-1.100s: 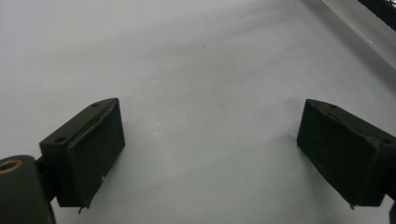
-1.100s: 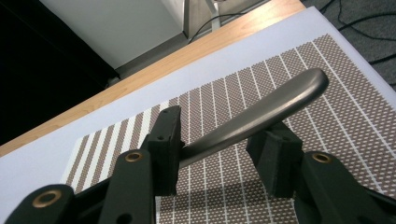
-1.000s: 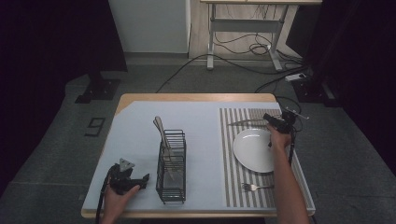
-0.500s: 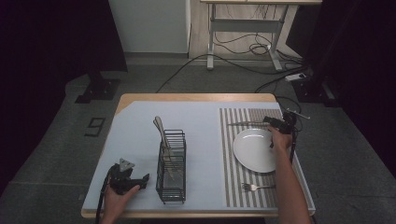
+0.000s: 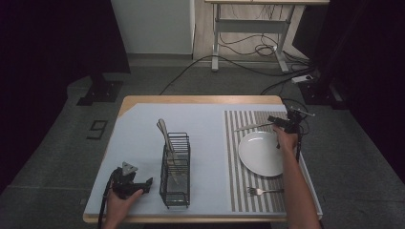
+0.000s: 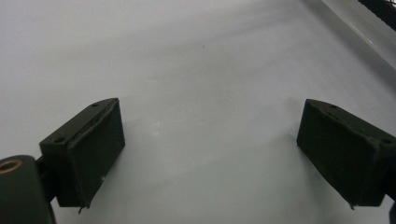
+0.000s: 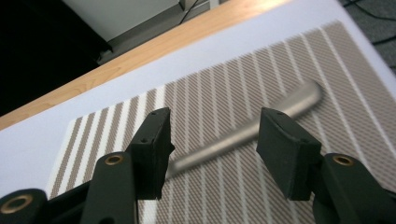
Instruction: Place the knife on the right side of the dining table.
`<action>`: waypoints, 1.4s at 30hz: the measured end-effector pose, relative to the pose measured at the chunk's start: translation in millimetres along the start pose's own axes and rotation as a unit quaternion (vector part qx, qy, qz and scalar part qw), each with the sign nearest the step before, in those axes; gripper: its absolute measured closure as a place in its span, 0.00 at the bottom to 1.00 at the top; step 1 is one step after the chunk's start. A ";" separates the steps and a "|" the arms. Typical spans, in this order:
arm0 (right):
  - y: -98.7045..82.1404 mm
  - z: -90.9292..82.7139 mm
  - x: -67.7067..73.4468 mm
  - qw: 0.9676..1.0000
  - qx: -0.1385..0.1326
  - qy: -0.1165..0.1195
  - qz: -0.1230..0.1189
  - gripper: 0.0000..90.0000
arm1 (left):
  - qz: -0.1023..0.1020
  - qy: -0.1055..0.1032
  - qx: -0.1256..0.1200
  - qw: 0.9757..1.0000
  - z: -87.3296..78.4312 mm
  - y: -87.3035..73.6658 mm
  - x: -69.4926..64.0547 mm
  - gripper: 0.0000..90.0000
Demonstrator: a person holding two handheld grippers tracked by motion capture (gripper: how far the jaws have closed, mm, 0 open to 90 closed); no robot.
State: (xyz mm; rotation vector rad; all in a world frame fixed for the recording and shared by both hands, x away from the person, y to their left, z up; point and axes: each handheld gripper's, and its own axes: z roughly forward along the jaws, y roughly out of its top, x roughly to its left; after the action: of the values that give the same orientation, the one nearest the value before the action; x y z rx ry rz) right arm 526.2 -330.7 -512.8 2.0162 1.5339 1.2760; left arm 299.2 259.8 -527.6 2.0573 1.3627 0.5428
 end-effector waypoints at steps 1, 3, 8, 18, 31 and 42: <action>0.0 0.0 0.0 1.000 0.000 0.000 0.000 0.49 | 0.000 0.000 0.000 1.000 0.0 0.0 0.0 0.08; 4.4 8.5 9.4 1.000 0.001 0.000 -0.026 0.49 | 0.000 0.000 0.000 1.000 0.0 0.0 0.2 0.08; 4.9 31.2 21.4 0.997 0.019 -0.014 -0.067 0.49 | 0.000 0.000 0.000 1.000 0.0 0.0 0.1 0.08; -0.6 44.7 25.9 0.994 0.035 -0.039 -0.099 0.53 | 0.000 0.000 0.000 1.000 0.1 0.0 0.1 0.08; 0.7 38.3 20.5 0.995 0.043 -0.040 -0.076 0.53 | 0.000 0.000 0.000 1.000 0.0 -0.1 0.1 0.08; 1.7 34.2 14.9 0.998 0.040 -0.030 -0.047 0.51 | 0.000 0.000 0.000 1.000 0.0 -0.1 0.1 0.08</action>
State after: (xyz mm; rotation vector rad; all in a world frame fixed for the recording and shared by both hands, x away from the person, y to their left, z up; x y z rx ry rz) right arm 554.6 -309.3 -523.8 1.9871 1.6549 1.1242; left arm 299.2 259.9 -527.6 2.0580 1.3621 0.5426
